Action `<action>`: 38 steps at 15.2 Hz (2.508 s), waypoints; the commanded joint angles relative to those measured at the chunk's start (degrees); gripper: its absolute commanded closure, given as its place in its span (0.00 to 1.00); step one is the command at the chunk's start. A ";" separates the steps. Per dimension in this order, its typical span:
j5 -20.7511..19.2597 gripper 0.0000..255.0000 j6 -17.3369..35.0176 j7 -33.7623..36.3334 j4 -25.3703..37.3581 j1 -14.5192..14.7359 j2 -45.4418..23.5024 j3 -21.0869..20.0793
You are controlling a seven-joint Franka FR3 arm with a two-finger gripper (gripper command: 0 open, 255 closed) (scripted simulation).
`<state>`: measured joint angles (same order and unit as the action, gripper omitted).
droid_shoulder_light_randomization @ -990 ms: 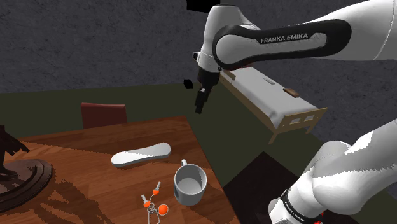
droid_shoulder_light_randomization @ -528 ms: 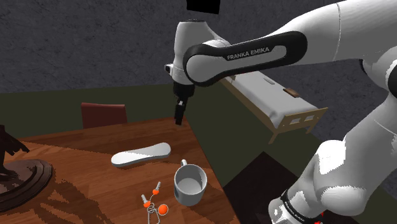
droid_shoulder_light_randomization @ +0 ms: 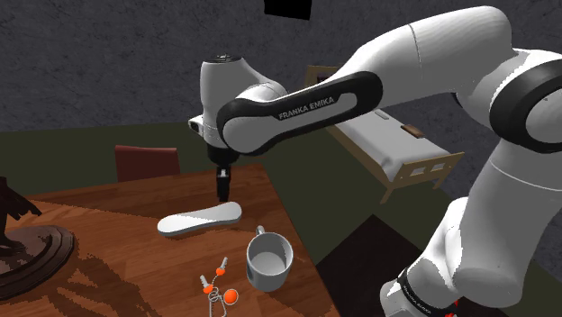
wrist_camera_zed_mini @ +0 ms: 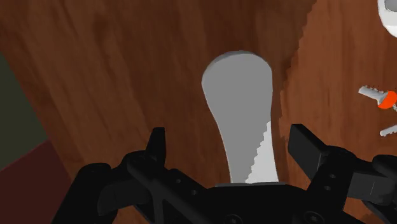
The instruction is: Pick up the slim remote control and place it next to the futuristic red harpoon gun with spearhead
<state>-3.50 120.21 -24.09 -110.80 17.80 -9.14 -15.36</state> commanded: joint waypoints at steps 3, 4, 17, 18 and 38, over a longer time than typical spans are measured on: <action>-2.95 0.00 0.86 -1.60 4.55 2.65 -6.23 -1.71; -3.72 0.00 1.06 -1.97 5.63 3.38 -7.74 -2.08; -5.73 0.00 6.09 -1.55 4.48 4.39 -12.01 -1.89; -5.73 0.00 6.09 -1.55 4.48 4.39 -12.01 -1.89; -4.57 1.00 1.62 -2.37 6.51 4.08 -9.43 -2.37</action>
<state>-8.23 122.55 -26.36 -104.67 21.90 -18.92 -17.66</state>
